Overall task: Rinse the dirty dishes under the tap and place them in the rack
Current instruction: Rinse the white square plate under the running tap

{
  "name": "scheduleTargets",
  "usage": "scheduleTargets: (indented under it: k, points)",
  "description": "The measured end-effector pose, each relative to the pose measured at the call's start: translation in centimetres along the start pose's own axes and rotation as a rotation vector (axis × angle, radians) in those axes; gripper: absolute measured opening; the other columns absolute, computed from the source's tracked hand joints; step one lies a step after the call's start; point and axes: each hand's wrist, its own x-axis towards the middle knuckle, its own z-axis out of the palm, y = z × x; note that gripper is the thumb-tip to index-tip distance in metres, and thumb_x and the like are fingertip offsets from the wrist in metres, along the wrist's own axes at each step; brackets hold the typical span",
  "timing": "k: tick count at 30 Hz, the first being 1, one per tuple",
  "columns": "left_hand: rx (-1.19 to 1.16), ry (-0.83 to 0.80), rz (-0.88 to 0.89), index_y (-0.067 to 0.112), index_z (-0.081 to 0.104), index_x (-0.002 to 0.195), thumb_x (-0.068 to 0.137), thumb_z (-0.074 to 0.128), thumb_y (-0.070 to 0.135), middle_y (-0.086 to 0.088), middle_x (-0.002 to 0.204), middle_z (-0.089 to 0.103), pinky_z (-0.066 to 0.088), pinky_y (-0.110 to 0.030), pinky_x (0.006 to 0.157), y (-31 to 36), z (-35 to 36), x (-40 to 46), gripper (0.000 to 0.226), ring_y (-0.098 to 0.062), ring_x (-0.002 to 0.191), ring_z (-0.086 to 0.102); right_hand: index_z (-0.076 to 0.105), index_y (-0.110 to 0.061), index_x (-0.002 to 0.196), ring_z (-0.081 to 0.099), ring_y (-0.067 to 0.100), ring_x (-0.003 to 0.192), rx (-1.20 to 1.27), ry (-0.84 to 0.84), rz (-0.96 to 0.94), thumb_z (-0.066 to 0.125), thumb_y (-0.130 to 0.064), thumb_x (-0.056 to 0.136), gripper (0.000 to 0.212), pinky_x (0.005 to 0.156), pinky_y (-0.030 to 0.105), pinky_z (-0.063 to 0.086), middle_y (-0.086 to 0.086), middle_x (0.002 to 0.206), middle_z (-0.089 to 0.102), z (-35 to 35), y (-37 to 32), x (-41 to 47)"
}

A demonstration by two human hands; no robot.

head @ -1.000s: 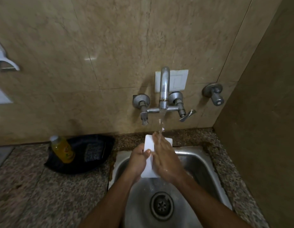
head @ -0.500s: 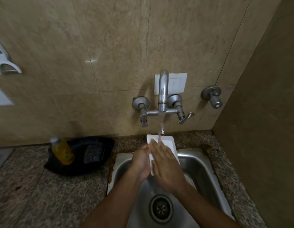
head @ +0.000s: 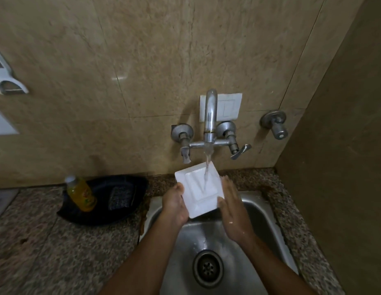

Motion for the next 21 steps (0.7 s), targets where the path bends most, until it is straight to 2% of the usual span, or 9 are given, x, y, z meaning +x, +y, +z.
scheduleTargets:
  k: [3,6,7,9,11,12,14,17,21]
  points:
    - [0.073,0.104,0.024,0.011,0.067,0.104,0.099,0.051,0.027,-0.016,0.108,0.072,0.048,-0.064,0.095,0.1,-1.3,0.5,0.023,-0.038,0.099,0.067,0.003,-0.03,0.157,0.006,0.004,0.149,-0.019,-0.078,0.03,0.028,-0.047,0.103,0.062,0.121,0.035,0.018,-0.01,0.165,0.002,0.6,-1.4,0.2]
    - [0.102,0.129,0.073,0.012,0.068,0.105,0.098,0.052,0.029,-0.015,0.103,0.073,0.051,-0.063,0.09,0.8,-2.2,0.3,0.024,-0.038,0.096,0.068,0.011,-0.03,0.157,0.03,0.012,0.143,-0.077,-0.11,-0.014,0.033,-0.048,0.103,0.061,0.116,0.041,0.032,-0.005,0.161,0.026,0.9,-2.4,1.3]
    - [0.11,0.129,0.086,0.012,0.068,0.105,0.097,0.053,0.03,-0.014,0.101,0.074,0.052,-0.062,0.089,1.0,-2.6,0.3,0.025,-0.038,0.094,0.069,0.014,-0.034,0.155,0.041,0.013,0.136,0.024,-0.148,0.047,0.035,-0.049,0.102,0.059,0.111,0.043,0.039,-0.004,0.155,0.036,0.5,-3.3,2.1]
    - [0.179,0.111,0.12,0.008,0.066,0.11,0.098,0.051,0.028,-0.011,0.097,0.072,0.055,-0.05,0.088,1.2,-3.2,0.3,0.028,-0.031,0.089,0.068,0.024,-0.034,0.152,0.059,0.01,0.115,0.451,-0.226,0.207,0.041,-0.038,0.104,0.051,0.096,0.036,0.052,-0.002,0.139,0.054,0.0,-5.1,3.5]
    - [0.243,0.062,0.167,0.007,0.062,0.113,0.102,0.046,0.023,-0.006,0.094,0.065,0.052,-0.04,0.088,1.3,-3.5,0.1,0.025,-0.024,0.086,0.062,0.043,-0.019,0.143,0.067,0.01,0.098,0.823,-0.224,0.35,0.048,-0.017,0.102,0.042,0.082,0.026,0.057,0.002,0.12,0.066,-0.6,-6.2,4.0]
    - [0.257,0.063,0.182,0.007,0.063,0.111,0.102,0.046,0.023,-0.006,0.094,0.064,0.05,-0.041,0.092,1.1,-3.8,0.1,0.024,-0.024,0.086,0.061,0.05,-0.014,0.138,0.07,0.015,0.096,0.915,-0.224,0.406,0.05,-0.011,0.1,0.038,0.083,0.029,0.058,0.005,0.115,0.07,-0.8,-6.2,3.8]
    - [0.286,0.105,0.213,0.012,0.068,0.098,0.101,0.051,0.023,-0.005,0.098,0.068,0.048,-0.044,0.1,0.6,-4.5,0.1,0.02,-0.024,0.091,0.062,0.056,-0.011,0.133,0.069,0.027,0.107,1.022,-0.249,0.452,0.053,-0.01,0.097,0.037,0.096,0.046,0.054,0.01,0.118,0.07,-0.8,-5.4,2.6]
    - [0.337,0.091,0.239,0.02,0.075,0.082,0.098,0.056,0.023,-0.003,0.101,0.074,0.049,-0.052,0.1,-0.2,-5.1,0.2,0.025,-0.031,0.102,0.066,0.056,-0.016,0.134,0.063,0.033,0.117,1.107,-0.279,0.489,0.057,-0.012,0.094,0.04,0.103,0.059,0.044,0.011,0.127,0.067,-0.3,-3.6,1.0]
    - [0.369,-0.044,0.247,0.015,0.072,0.099,0.102,0.048,0.019,-0.009,0.101,0.075,0.05,-0.057,0.097,-0.5,-4.9,-1.2,0.024,-0.035,0.1,0.068,0.056,-0.015,0.133,0.064,0.035,0.115,1.215,-0.242,0.556,0.052,-0.005,0.095,0.039,0.103,0.06,0.044,0.013,0.125,0.067,-0.7,-2.9,0.0]
